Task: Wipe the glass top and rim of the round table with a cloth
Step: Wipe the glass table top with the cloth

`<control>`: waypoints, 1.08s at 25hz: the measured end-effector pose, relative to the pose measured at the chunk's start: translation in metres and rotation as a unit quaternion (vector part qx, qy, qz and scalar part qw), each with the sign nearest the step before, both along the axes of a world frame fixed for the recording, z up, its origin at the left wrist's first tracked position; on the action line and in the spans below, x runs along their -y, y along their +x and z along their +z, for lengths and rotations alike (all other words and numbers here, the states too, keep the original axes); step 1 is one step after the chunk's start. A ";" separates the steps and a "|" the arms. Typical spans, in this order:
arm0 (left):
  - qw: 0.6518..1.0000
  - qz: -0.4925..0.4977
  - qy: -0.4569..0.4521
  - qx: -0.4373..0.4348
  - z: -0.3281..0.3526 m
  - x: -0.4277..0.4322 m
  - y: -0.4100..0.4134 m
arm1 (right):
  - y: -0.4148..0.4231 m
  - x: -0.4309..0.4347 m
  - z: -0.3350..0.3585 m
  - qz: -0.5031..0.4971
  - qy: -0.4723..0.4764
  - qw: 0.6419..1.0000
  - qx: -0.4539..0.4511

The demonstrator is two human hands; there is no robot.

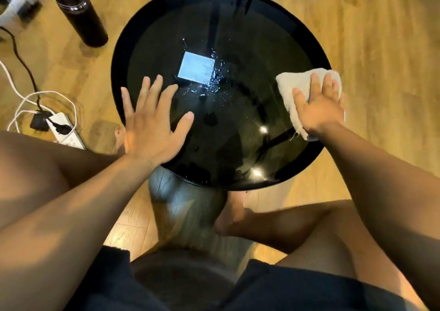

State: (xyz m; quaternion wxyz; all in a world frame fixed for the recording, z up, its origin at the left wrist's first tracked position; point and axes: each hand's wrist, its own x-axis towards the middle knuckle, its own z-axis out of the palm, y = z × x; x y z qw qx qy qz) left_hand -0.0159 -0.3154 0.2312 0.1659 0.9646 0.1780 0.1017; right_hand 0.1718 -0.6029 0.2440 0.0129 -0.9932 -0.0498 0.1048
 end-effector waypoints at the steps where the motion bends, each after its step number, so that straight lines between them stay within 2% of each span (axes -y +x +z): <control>1: 1.000 0.000 0.000 0.002 0.001 0.000 0.000 | -0.007 -0.005 0.000 -0.005 0.015 1.000 0.020; 6: 1.000 -0.012 -0.003 -0.004 0.003 -0.001 -0.001 | -0.098 -0.039 0.001 0.058 0.039 0.996 0.058; 9: 1.000 -0.013 -0.012 0.001 0.004 0.000 0.000 | -0.170 -0.075 0.009 0.126 0.126 0.981 0.081; 12: 0.998 0.001 -0.049 0.048 0.004 -0.001 -0.004 | -0.235 -0.119 0.012 0.202 0.154 0.966 0.044; 15: 0.993 0.008 -0.080 0.089 0.002 -0.003 -0.007 | -0.224 -0.115 0.008 0.291 0.162 0.941 0.055; 17: 0.993 0.005 -0.079 0.092 0.001 -0.003 -0.007 | -0.192 -0.092 0.006 0.324 0.224 0.917 0.060; 19: 0.993 0.008 -0.075 0.087 0.000 -0.003 -0.006 | -0.144 -0.064 0.003 0.275 0.237 0.928 0.088; 21: 0.993 0.011 -0.075 0.086 0.000 -0.004 -0.006 | -0.072 -0.025 -0.006 0.199 0.167 0.958 0.117; 24: 0.993 0.011 -0.080 0.085 0.001 -0.003 -0.005 | 0.035 0.025 -0.008 0.115 0.117 0.982 0.093; 27: 0.993 0.007 -0.082 0.085 0.003 -0.002 -0.005 | 0.073 0.018 -0.006 -0.005 0.125 0.988 0.091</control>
